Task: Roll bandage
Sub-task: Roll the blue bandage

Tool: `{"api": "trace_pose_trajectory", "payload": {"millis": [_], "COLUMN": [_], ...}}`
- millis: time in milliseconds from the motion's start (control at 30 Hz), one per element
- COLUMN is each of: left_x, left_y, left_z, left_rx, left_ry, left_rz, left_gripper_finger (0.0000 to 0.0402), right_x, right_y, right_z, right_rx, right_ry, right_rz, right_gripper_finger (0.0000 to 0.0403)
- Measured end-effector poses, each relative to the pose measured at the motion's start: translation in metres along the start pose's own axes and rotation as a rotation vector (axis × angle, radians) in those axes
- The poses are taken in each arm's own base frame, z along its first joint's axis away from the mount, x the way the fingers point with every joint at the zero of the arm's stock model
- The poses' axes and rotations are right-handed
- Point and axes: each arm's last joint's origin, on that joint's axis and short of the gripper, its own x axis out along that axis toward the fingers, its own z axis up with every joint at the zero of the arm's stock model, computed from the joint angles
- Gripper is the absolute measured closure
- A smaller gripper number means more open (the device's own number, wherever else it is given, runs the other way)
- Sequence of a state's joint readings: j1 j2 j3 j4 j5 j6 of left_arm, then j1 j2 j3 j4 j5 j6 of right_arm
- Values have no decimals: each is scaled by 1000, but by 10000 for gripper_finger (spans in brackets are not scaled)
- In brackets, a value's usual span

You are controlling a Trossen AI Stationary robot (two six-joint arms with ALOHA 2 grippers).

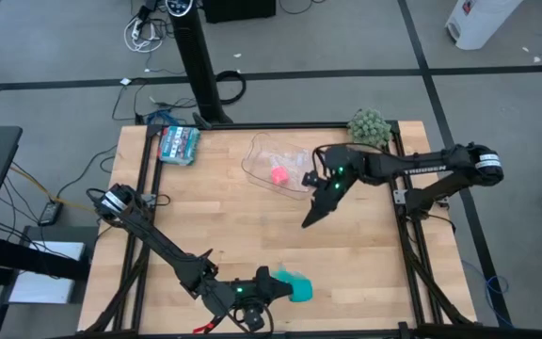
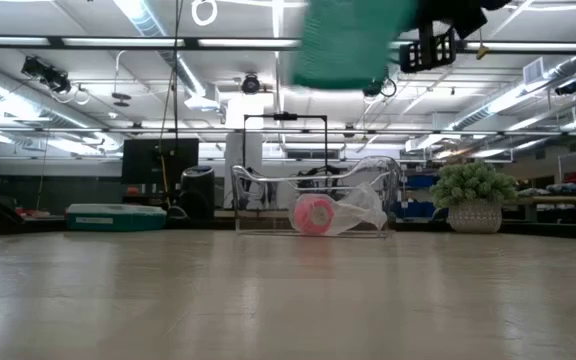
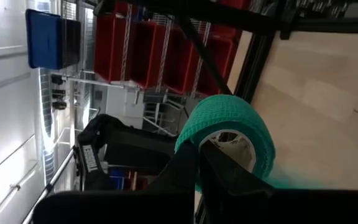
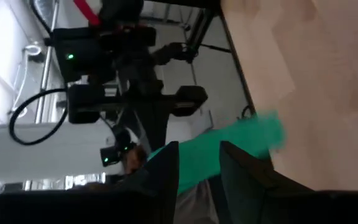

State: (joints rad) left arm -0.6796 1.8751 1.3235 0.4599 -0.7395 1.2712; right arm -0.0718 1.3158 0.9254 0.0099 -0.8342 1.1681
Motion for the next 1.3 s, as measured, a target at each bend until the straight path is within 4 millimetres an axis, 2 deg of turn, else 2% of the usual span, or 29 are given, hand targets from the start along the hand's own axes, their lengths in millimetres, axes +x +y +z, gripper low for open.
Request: {"api": "trace_pose_trajectory", "payload": {"millis": [100,167,233,367,600,767,933,1133,1300], "left_x": [0,0,-2,-5,-6,-8,-13,-17,-17], "left_y": [0,0,1,6,15,27,43,55,69], "left_z": [0,0,1,4,6,8,8,6,10], "left_rx": [-20,-21,-33,-72,-141,-239,-394,-484,-507], "left_ry": [2,16,43,70,48,20,-21,-45,-49], "left_rz": [-1,5,29,79,150,243,373,461,491], "left_gripper_finger": [389,389,389,389,389,389,389,389,389], "right_x": [-10,-12,-6,16,52,66,75,92,114], "right_y": [-6,-6,-4,6,25,25,24,21,17], "right_z": [7,6,-3,-33,-102,-147,-179,-202,-211], "right_rx": [-23,-112,-238,-509,-1011,-1312,-1558,-1982,-2348], "right_ry": [5,-17,-58,-113,-240,-364,-416,-312,-116], "right_rz": [-10,-33,-96,-242,-535,-806,-991,-1249,-1508], "right_gripper_finger": [286,286,286,286,287,296,311,330,344]}}
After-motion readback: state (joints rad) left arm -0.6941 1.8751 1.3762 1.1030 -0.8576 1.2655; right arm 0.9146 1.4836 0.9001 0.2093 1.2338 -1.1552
